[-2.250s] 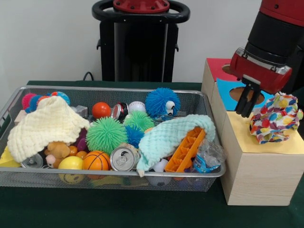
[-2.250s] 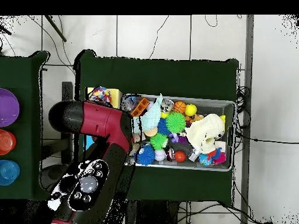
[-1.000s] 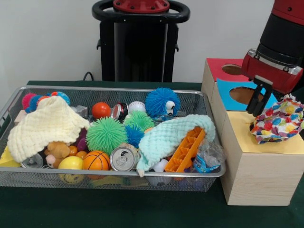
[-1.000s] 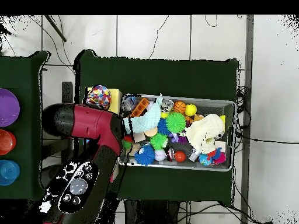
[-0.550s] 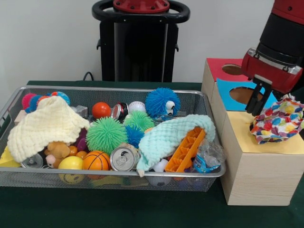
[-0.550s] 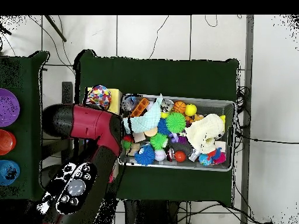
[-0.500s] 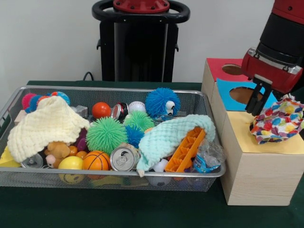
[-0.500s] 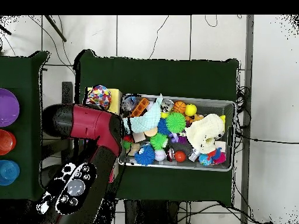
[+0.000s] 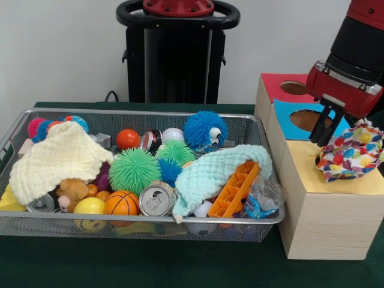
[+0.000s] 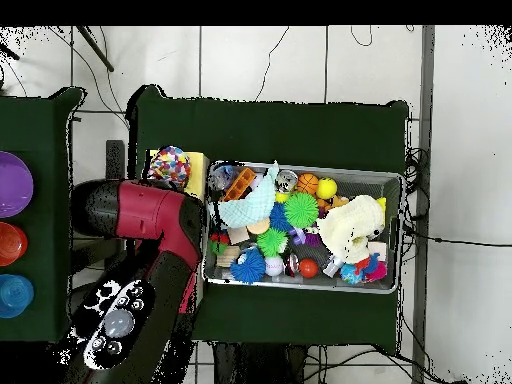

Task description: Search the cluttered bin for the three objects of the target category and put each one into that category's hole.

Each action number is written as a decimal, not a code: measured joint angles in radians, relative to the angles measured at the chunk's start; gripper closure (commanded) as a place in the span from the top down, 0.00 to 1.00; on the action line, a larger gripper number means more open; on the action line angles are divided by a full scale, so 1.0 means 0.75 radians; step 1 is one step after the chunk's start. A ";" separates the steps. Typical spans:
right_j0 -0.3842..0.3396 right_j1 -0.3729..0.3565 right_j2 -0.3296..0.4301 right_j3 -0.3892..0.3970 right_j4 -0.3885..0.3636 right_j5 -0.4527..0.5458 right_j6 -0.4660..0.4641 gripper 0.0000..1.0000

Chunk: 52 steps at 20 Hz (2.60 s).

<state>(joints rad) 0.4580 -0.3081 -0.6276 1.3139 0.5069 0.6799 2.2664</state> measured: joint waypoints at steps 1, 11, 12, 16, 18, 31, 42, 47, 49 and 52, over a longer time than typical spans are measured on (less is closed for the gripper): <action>0.001 0.001 -0.003 0.000 0.000 0.000 0.000 0.00; 0.007 0.001 -0.021 -0.002 0.000 0.003 0.000 0.00; 0.008 0.001 -0.021 -0.002 0.000 0.004 0.000 0.00; 0.010 0.001 -0.021 -0.003 0.000 0.016 0.000 0.00; 0.011 0.001 -0.021 -0.003 0.000 0.025 0.000 0.00; 0.012 0.001 -0.021 -0.006 0.000 0.080 0.000 0.00; 0.012 0.002 -0.021 -0.039 -0.001 0.138 0.000 0.00; 0.012 0.002 -0.021 -0.070 0.000 0.162 0.000 0.00; 0.012 0.002 -0.021 -0.077 0.000 0.168 0.000 0.00; 0.012 0.002 -0.021 -0.085 0.000 0.176 0.000 0.00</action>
<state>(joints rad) 0.4670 -0.3066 -0.6433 1.2504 0.5067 0.8121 2.2666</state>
